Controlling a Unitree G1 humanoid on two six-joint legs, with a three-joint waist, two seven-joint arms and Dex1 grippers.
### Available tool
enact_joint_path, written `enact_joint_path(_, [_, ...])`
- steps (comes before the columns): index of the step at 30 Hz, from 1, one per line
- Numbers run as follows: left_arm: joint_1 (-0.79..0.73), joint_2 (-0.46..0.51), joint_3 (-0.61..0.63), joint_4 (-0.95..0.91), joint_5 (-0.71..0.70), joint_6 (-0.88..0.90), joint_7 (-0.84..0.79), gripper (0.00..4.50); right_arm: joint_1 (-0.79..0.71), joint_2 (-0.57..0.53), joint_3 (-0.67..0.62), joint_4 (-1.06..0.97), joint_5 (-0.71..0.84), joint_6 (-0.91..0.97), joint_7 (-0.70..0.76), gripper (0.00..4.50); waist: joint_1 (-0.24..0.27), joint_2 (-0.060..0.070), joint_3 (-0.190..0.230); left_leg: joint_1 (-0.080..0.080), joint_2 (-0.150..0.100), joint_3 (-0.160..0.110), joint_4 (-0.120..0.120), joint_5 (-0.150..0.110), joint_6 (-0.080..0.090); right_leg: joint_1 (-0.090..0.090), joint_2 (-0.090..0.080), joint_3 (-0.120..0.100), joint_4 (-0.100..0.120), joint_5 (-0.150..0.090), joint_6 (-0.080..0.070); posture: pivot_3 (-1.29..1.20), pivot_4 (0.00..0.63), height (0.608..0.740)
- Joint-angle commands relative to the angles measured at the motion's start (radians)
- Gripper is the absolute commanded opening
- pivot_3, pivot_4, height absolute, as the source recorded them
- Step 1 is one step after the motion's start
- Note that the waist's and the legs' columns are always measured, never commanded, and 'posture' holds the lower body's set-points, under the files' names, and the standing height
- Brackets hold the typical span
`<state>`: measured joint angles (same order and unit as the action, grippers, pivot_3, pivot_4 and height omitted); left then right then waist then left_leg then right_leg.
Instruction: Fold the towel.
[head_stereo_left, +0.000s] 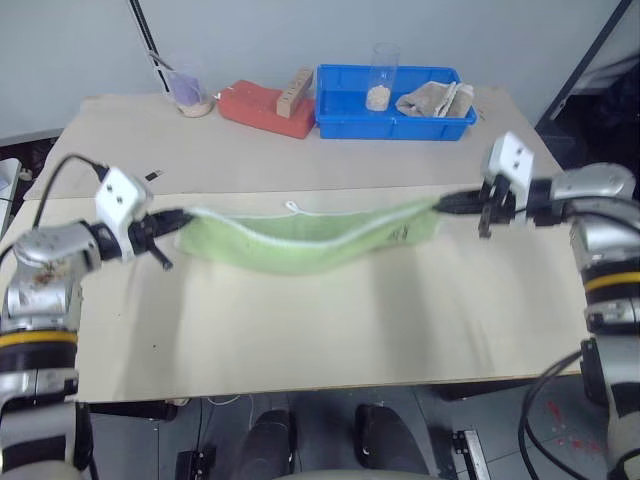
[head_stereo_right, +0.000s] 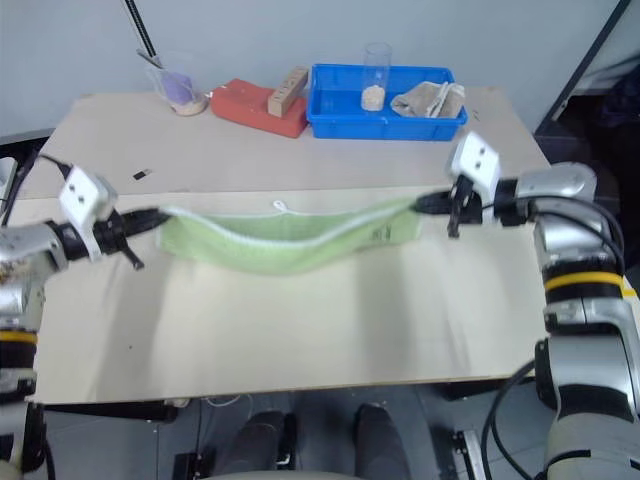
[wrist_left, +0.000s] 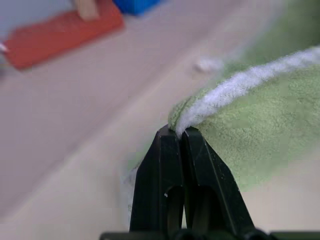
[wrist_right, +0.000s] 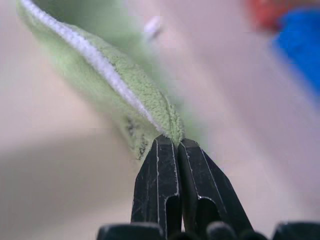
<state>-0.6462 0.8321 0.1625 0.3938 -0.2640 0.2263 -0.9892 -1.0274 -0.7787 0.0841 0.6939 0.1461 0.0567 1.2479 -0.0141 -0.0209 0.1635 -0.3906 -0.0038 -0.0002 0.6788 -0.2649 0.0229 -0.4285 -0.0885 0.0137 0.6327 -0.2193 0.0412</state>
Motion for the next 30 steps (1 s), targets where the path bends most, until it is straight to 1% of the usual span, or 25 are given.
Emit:
enact_joint_path(1, [-0.145, 0.045, 0.041, 0.068, -0.015, 0.002, 0.002, 0.00, -0.142, -0.020, -0.074, 0.075, 0.006, -0.055, -0.042, 0.06, -0.004, 0.000, 0.000, -0.002, 0.000, 0.000, 0.000, 0.000, -0.001, -0.002, 0.000, 0.000, 0.000, 0.000, 0.000, 0.00, 0.150, 0.740])
enact_joint_path(4, [-0.177, 0.093, 0.055, 0.072, -0.033, 0.015, -0.049, 0.00, -0.183, -0.044, -0.095, 0.072, 0.014, -0.060, -0.014, 0.06, -0.015, 0.000, 0.000, -0.009, 0.000, 0.000, 0.000, 0.001, -0.002, -0.011, -0.002, 0.000, 0.001, 0.001, 0.001, 0.00, 0.150, 0.740])
enact_joint_path(7, [-0.088, 0.143, 0.058, 0.020, -0.055, 0.034, -0.136, 0.00, -0.125, -0.070, -0.109, -0.013, 0.036, -0.028, 0.037, 0.06, -0.026, 0.000, 0.000, -0.008, 0.000, 0.002, 0.000, 0.000, -0.001, -0.011, -0.003, 0.000, -0.001, 0.001, 0.002, 0.00, 0.150, 0.740])
enact_joint_path(11, [0.140, 0.187, 0.045, -0.124, -0.050, 0.019, -0.213, 0.00, 0.078, -0.119, -0.090, -0.189, 0.031, -0.048, 0.100, 0.06, -0.028, 0.000, 0.000, -0.009, 0.001, 0.002, 0.000, -0.003, 0.004, -0.012, -0.004, 0.000, -0.001, 0.001, 0.003, 0.00, 0.150, 0.740])
enact_joint_path(13, [0.277, 0.192, 0.047, -0.213, -0.052, 0.023, -0.228, 0.00, 0.208, -0.137, -0.081, -0.277, 0.022, -0.073, 0.114, 0.06, -0.026, 0.001, 0.000, -0.009, 0.002, 0.002, 0.000, -0.005, 0.007, -0.012, -0.005, 0.000, -0.001, 0.001, 0.003, 0.00, 0.150, 0.740])
enact_joint_path(15, [0.423, 0.198, 0.060, -0.307, -0.054, 0.031, -0.240, 0.00, 0.353, -0.160, -0.073, -0.376, 0.022, -0.076, 0.132, 0.06, -0.023, 0.001, 0.000, -0.009, 0.002, 0.002, 0.001, -0.005, 0.007, -0.012, -0.005, 0.001, 0.000, 0.001, 0.003, 0.00, 0.150, 0.740])
enact_joint_path(18, [0.623, 0.222, 0.101, -0.422, -0.067, 0.057, -0.274, 0.00, 0.540, -0.198, -0.087, -0.533, 0.065, 0.004, 0.153, 0.06, -0.014, 0.001, 0.000, -0.008, 0.003, 0.003, 0.001, -0.005, 0.007, -0.011, -0.005, 0.001, 0.001, 0.001, 0.003, 0.00, 0.150, 0.740])
enact_joint_path(22, [0.832, 0.256, 0.143, -0.504, -0.071, 0.075, -0.325, 0.00, 0.691, -0.263, -0.097, -0.627, 0.089, 0.076, 0.191, 0.06, -0.004, 0.002, 0.001, -0.006, 0.003, 0.003, 0.001, -0.005, 0.007, -0.010, -0.005, 0.003, -0.002, 0.001, 0.003, 0.00, 0.150, 0.740])
enact_joint_path(24, [0.873, 0.258, 0.147, -0.510, -0.059, 0.064, -0.322, 0.00, 0.738, -0.294, -0.089, -0.646, 0.094, 0.100, 0.212, 0.06, 0.001, 0.002, 0.001, 0.000, 0.003, 0.004, 0.001, -0.005, 0.007, -0.006, -0.005, 0.003, -0.002, 0.001, 0.002, 0.00, 0.150, 0.740])
enact_joint_path(26, [0.873, 0.255, 0.147, -0.504, -0.063, 0.073, -0.315, 0.00, 0.763, -0.310, -0.081, -0.657, 0.103, 0.126, 0.225, 0.06, 0.009, 0.002, 0.001, 0.008, 0.003, 0.003, 0.001, -0.005, 0.007, 0.004, -0.005, 0.001, -0.004, 0.000, 0.001, 0.00, 0.150, 0.740])
enact_joint_path(27, [0.867, 0.256, 0.146, -0.501, -0.066, 0.077, -0.314, 0.00, 0.764, -0.313, -0.081, -0.659, 0.113, 0.146, 0.227, 0.06, 0.012, 0.002, 0.001, 0.011, 0.004, 0.003, 0.001, -0.005, 0.007, 0.007, -0.004, 0.000, -0.004, 0.000, 0.000, 0.00, 0.150, 0.740])
enact_joint_path(30, [0.805, 0.258, 0.130, -0.464, -0.079, 0.097, -0.316, 0.00, 0.716, -0.305, -0.082, -0.640, 0.135, 0.213, 0.215, 0.06, 0.014, 0.002, 0.001, 0.011, 0.003, 0.003, 0.001, -0.005, 0.006, 0.007, -0.004, 0.000, -0.003, 0.000, 0.000, 0.00, 0.150, 0.740])
